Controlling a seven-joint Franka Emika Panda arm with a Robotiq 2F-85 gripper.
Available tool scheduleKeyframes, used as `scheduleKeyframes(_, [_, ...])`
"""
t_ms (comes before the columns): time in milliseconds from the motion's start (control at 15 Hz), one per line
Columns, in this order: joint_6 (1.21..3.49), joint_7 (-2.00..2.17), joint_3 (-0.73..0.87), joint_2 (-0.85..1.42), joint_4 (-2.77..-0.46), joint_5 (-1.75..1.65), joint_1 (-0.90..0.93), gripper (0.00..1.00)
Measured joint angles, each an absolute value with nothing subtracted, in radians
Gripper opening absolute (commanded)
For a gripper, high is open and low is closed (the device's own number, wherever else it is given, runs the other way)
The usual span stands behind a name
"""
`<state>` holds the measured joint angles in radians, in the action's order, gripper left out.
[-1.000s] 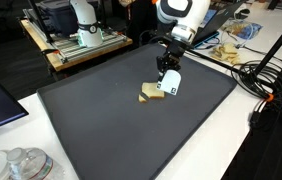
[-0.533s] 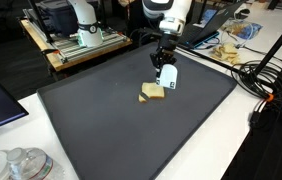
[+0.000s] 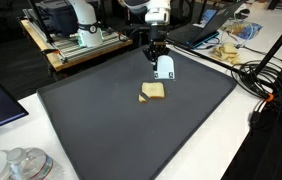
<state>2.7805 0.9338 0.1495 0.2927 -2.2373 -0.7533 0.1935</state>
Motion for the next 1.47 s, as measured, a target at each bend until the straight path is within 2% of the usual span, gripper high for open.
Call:
scheduleKeyframes(333, [2.894, 0.776, 0.121, 0.236, -2.337, -0.698, 0.144, 0.01])
scheduleKeyframes(600, [2.984, 0.533, 0.027, 0.217, -2.404, -0.493, 0.038, 0.01])
scheduleKeyframes(1133, [3.031, -0.072, -0.513, 0.222, -2.427, 0.079, -0.496, 0.01])
scheduleKeyframes(1467, [2.885, -0.284, -0.668, 0.227, -2.345, 0.233, -0.73, 0.01])
